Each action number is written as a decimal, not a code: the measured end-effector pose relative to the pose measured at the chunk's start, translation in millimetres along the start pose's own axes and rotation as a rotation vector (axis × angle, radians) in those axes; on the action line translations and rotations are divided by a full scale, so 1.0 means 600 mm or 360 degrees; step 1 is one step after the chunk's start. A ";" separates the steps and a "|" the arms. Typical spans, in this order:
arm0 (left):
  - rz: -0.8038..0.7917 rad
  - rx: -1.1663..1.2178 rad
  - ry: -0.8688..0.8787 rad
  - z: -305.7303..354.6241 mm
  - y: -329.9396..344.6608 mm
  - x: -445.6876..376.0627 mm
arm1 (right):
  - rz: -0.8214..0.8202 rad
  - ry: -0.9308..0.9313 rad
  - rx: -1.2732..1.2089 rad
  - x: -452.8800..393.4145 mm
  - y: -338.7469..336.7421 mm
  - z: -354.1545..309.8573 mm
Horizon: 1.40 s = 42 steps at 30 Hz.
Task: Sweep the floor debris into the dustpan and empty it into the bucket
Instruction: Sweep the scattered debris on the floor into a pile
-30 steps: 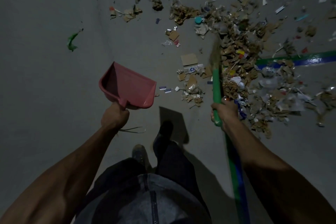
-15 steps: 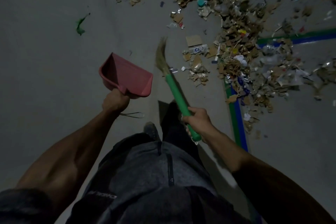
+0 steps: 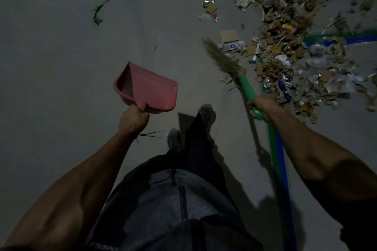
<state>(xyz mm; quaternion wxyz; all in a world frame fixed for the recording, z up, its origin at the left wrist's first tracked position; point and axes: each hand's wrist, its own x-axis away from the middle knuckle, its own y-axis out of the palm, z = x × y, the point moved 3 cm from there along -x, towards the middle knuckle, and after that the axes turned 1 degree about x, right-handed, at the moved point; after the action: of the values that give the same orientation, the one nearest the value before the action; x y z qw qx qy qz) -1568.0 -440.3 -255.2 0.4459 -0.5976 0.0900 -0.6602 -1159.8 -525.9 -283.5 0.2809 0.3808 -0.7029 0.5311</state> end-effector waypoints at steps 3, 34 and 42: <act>0.0003 0.0067 -0.0015 -0.005 0.006 -0.011 | 0.0160 -0.0053 -0.0138 -0.009 -0.010 -0.034; 0.0158 0.0355 -0.0283 -0.109 -0.111 -0.061 | -0.0097 -0.0437 0.0099 0.080 0.241 -0.220; 0.0227 0.0433 -0.0341 -0.098 -0.192 -0.083 | -0.0229 -0.0793 0.0234 0.164 0.281 -0.280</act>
<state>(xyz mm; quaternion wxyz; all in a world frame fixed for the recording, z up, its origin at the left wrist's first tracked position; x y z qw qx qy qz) -1680.0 -362.5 -231.4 0.5753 -0.5908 -0.0060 -0.5657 -1356.2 -363.2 -247.6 0.1079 0.5681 -0.6810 0.4492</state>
